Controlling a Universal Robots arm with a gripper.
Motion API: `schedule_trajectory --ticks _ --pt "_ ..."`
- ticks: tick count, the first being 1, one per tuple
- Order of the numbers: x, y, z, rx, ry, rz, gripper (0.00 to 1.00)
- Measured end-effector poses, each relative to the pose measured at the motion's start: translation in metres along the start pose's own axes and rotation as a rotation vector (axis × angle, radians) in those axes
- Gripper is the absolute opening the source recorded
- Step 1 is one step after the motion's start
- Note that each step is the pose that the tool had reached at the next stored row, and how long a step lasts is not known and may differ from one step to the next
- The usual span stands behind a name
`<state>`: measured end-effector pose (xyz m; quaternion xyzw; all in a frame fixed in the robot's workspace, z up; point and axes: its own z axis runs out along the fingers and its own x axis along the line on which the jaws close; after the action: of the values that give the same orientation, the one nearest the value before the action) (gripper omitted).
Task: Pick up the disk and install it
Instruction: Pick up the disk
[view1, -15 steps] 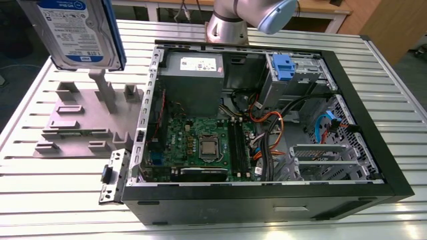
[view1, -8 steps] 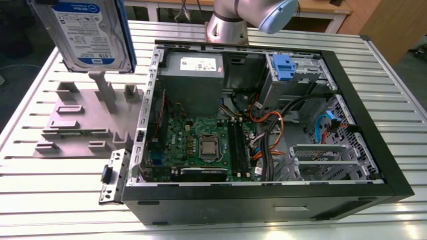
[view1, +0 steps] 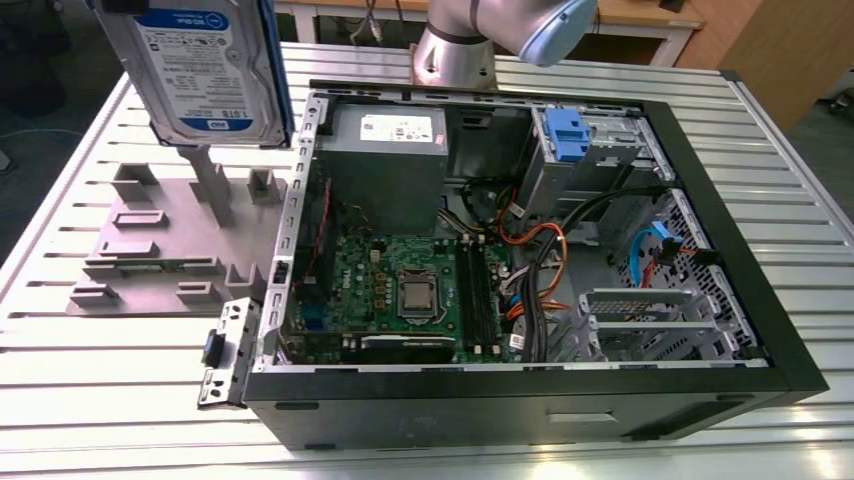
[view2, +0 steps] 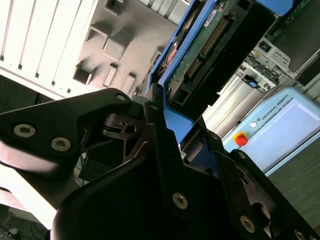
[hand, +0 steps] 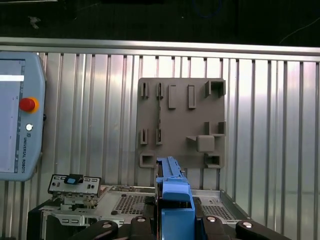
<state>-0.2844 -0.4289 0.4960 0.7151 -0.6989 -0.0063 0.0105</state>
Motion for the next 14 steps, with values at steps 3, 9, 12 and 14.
schedule_trajectory --ticks 3,9,12,14 --pt "0.0002 -0.0067 0.0004 0.0002 -0.0001 0.000 0.36" --pt "0.0013 -0.0132 0.0017 0.0002 -0.0001 0.000 0.36" --pt "0.0063 -0.0134 0.0028 0.0001 -0.0001 0.000 0.36" --pt "0.0104 -0.0139 0.0034 0.0001 -0.0001 0.000 0.36"
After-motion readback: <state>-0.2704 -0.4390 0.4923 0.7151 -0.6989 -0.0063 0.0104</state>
